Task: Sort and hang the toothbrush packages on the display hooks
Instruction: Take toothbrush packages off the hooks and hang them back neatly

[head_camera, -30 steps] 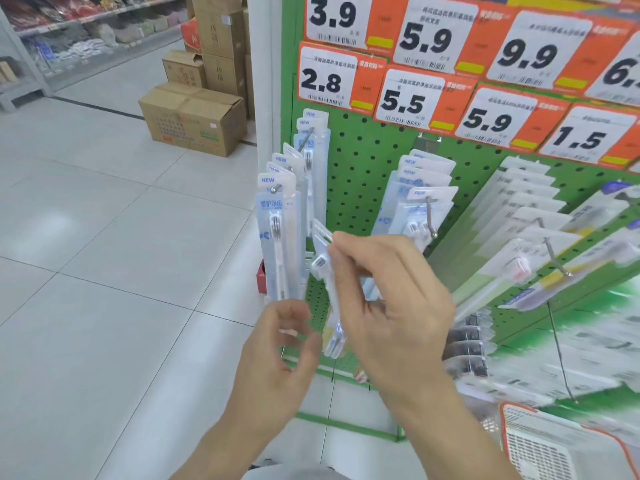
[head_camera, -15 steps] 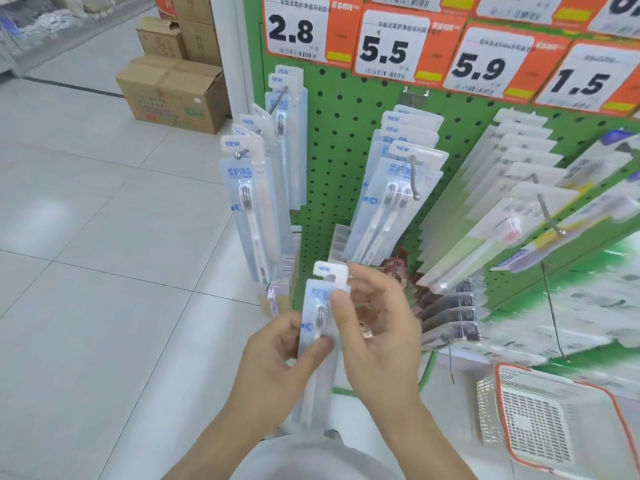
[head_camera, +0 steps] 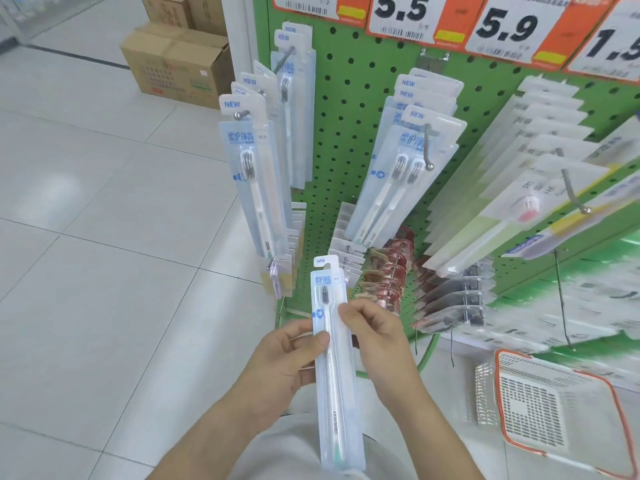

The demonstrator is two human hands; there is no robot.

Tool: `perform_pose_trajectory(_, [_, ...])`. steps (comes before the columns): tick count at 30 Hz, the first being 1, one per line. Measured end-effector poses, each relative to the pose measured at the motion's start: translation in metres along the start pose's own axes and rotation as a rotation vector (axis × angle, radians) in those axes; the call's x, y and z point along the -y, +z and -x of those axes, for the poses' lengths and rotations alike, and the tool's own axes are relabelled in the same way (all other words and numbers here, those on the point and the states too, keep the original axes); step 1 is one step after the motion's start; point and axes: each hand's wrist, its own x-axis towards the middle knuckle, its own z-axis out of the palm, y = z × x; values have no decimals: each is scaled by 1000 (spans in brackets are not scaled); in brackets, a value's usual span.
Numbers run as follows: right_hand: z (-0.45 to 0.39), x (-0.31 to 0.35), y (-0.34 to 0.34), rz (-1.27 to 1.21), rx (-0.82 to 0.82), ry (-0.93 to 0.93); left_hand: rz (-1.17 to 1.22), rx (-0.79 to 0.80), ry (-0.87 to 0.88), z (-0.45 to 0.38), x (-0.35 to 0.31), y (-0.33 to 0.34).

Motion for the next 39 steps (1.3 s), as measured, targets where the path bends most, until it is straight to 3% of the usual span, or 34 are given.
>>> perform_pose_trajectory(10, [-1, 6, -14, -192, 70, 31, -98, 106, -65, 2, 9, 8])
perform_pose_trajectory(14, [-3, 7, -17, -197, 68, 41, -17, 167, -183, 3, 16, 5])
perform_pose_trajectory(19, [-4, 6, -19, -226, 31, 95, 37, 338, -458, 12, 23, -8])
perform_pose_trajectory(22, [-4, 5, -19, -220, 39, 116, 71, 342, -525, 10, 26, -14])
perform_pose_trajectory(33, [-7, 6, -14, -265, 70, 128, 72, 378, -529, -2, 27, -8])
perform_pose_trajectory(39, [-10, 4, -17, -212, 63, 105, -28, 244, -365, -8, 35, -1])
